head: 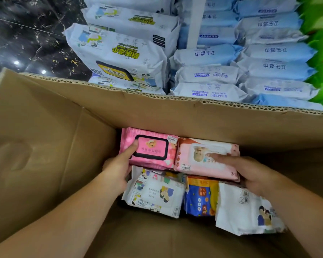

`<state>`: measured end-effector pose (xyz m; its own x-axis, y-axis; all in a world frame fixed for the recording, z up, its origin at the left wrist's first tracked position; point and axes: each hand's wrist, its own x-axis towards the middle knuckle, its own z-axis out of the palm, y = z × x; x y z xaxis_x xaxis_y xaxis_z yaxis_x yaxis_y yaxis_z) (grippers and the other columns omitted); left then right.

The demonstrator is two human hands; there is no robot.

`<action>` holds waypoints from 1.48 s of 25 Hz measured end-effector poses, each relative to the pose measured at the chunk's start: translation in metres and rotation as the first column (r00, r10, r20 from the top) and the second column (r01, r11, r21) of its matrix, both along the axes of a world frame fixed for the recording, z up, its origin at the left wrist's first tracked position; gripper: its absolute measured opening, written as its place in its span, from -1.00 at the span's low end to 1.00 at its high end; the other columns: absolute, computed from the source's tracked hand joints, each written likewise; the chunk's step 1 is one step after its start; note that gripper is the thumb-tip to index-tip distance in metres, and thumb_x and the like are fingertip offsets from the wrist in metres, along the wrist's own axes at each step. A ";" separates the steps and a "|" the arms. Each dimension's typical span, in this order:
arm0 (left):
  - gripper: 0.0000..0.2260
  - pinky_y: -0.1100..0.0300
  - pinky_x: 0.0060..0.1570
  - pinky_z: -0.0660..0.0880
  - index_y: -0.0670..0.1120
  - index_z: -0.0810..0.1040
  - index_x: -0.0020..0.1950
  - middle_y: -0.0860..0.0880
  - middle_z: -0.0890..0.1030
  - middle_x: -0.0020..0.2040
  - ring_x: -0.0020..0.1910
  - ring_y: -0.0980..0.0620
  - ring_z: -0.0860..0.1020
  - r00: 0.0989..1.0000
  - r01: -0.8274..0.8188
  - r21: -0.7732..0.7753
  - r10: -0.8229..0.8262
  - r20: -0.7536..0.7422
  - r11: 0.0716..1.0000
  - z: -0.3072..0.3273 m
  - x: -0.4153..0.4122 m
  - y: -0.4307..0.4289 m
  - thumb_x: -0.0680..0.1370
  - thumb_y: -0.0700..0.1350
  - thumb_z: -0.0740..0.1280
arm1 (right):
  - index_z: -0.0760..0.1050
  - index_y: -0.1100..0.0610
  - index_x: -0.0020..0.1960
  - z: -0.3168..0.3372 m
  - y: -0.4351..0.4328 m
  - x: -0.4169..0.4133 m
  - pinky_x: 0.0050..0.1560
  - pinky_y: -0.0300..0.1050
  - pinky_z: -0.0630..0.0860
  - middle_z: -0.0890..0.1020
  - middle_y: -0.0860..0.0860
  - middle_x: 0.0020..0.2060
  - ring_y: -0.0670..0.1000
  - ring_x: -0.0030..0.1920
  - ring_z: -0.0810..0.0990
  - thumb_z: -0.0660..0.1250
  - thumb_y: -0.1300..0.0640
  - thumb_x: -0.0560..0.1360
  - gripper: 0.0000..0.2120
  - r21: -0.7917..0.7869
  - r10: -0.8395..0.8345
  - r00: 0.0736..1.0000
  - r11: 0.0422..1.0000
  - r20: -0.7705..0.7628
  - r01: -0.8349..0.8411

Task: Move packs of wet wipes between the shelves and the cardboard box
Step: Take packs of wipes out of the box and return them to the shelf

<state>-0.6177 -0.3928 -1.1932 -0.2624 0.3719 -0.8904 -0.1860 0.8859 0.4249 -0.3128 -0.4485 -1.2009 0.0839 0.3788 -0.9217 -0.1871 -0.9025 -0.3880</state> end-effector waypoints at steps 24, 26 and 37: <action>-0.50 0.26 -0.14 0.63 -0.13 0.64 0.19 -0.12 0.75 0.06 -0.08 0.03 0.74 0.827 0.539 0.331 -0.562 -0.032 0.775 0.413 -0.043 -0.033 0.27 -0.08 0.61 | 0.59 0.14 0.20 0.417 -0.080 -0.017 -0.05 -0.03 0.69 0.75 0.04 0.01 0.07 0.00 0.75 0.56 0.27 0.37 -0.58 0.472 -0.182 0.982 0.870 0.042 0.141; -0.50 0.21 -0.05 0.64 -0.14 0.64 0.21 -0.13 0.74 0.09 0.06 -0.07 0.72 0.835 0.509 0.412 -0.549 -0.025 0.756 0.480 -0.042 -0.028 0.30 -0.09 0.60 | 0.58 0.18 0.21 0.486 -0.088 -0.016 -0.12 -0.08 0.68 0.75 0.08 0.03 0.10 0.00 0.75 0.56 0.29 0.37 -0.56 0.511 -0.242 0.970 0.838 0.030 0.193; -0.07 0.21 -0.01 0.64 -0.21 0.63 0.25 -0.18 0.72 0.14 0.13 -0.12 0.69 0.753 0.369 0.861 -0.656 -0.055 0.351 0.776 -0.002 0.004 0.01 0.27 0.68 | 0.53 0.14 0.31 0.769 -0.113 0.004 -0.05 0.00 0.67 0.72 0.10 0.12 0.14 0.08 0.72 0.68 0.14 0.16 -0.26 0.786 -0.411 0.910 0.547 -0.050 0.290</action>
